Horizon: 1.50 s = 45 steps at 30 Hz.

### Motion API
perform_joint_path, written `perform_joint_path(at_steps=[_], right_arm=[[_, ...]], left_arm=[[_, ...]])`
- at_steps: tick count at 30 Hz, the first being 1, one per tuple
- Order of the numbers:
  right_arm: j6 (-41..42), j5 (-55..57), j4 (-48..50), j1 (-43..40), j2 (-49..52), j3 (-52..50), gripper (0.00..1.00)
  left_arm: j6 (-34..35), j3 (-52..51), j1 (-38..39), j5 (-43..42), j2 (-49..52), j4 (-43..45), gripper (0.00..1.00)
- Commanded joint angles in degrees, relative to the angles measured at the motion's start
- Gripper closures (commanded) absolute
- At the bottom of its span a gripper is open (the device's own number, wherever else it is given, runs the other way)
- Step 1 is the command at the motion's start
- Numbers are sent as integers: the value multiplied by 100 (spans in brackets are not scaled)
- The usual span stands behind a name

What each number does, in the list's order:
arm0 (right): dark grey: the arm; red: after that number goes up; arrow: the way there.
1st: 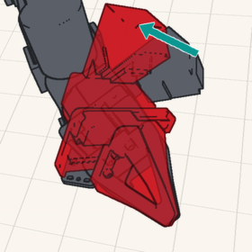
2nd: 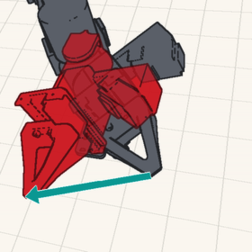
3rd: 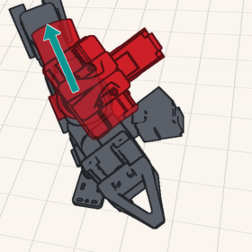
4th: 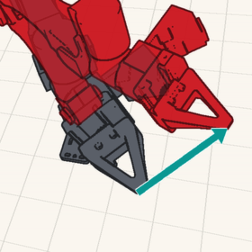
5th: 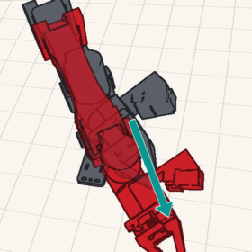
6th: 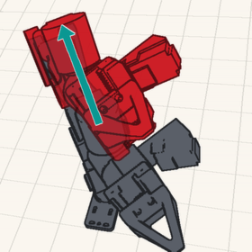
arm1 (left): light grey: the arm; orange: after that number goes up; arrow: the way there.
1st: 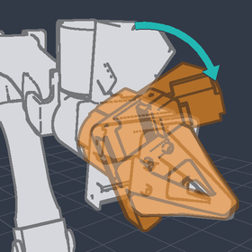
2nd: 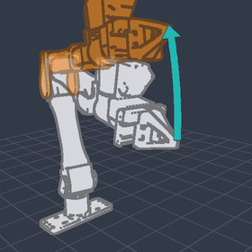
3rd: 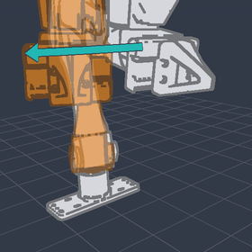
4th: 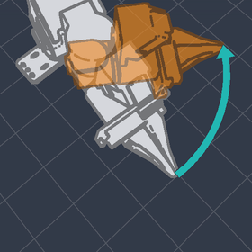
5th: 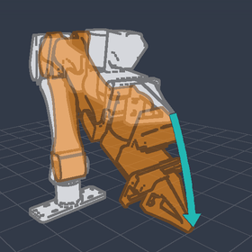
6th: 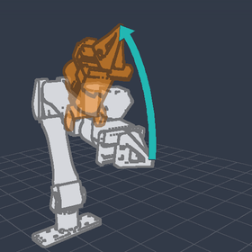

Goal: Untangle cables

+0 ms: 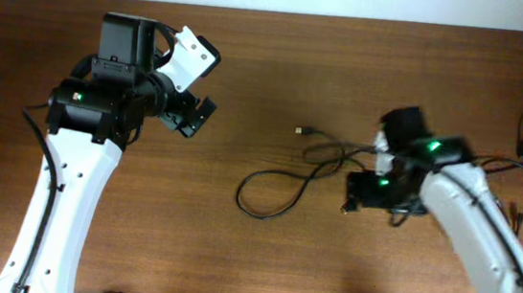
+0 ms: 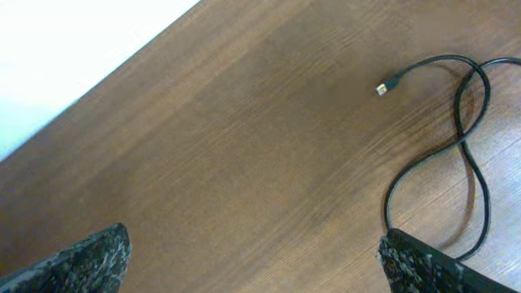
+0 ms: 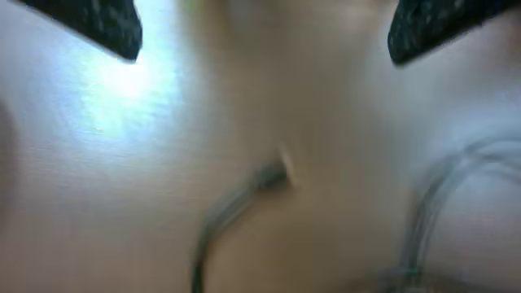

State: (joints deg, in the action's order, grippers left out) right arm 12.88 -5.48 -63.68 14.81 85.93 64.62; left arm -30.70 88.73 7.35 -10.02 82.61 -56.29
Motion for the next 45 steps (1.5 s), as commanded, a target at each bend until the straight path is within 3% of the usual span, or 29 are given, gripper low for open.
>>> perform_joint_path(at_steps=[1,2,4,7,8,12,13,14,16,19,22,25,30,36,38,40,43,45], right_arm=[[3272,382,1493,916,-81,-903,8],[4666,767,2203,1331,-52,-1257,8],[6360,1515,3073,1985,31,-1493,7],[7348,1836,3864,2361,197,-1493,7],[7357,1816,4013,2385,229,-1493,1],[7311,1563,4019,2378,260,-1493,1],[7313,1539,4035,2380,260,-1493,14],[7316,1633,4059,2378,264,-1493,20],[7320,2374,4059,2374,369,-1493,2],[8325,2417,4118,2365,901,-1493,1],[8367,2090,4962,2192,1384,-1491,0],[8365,2017,5438,1853,1421,-1491,13],[8341,1572,5486,1665,1878,-1491,18],[8192,1021,4155,1665,2483,-1491,27],[7993,601,3611,1668,2483,-1491,42],[7997,44,2931,1665,2483,-1491,50],[8332,-494,2632,1665,2483,-1491,50],[8362,-118,3143,1665,2483,-1491,51]], left_arm=[[-107,24,15,-9,15,15,1],[-107,24,17,-74,15,9,1],[-107,24,17,-131,15,0,1],[-107,24,48,-175,15,-2,1],[-107,24,55,-177,15,-7,1],[-107,24,52,-177,15,-42,1],[-105,24,55,-177,15,-44,1],[-105,24,52,-177,15,-46,1],[-107,24,55,-299,15,-59,1],[-107,24,55,-306,15,-133,1],[-107,24,55,-306,15,-151,1],[-107,24,55,-308,15,-170,1],[-107,24,55,-306,15,-203,1],[-107,24,55,-308,15,-210,1],[-107,24,55,-306,15,-210,1],[-107,24,55,-306,15,-205,1],[-107,24,55,-310,15,-205,1],[-107,24,55,-337,15,-197,1]])
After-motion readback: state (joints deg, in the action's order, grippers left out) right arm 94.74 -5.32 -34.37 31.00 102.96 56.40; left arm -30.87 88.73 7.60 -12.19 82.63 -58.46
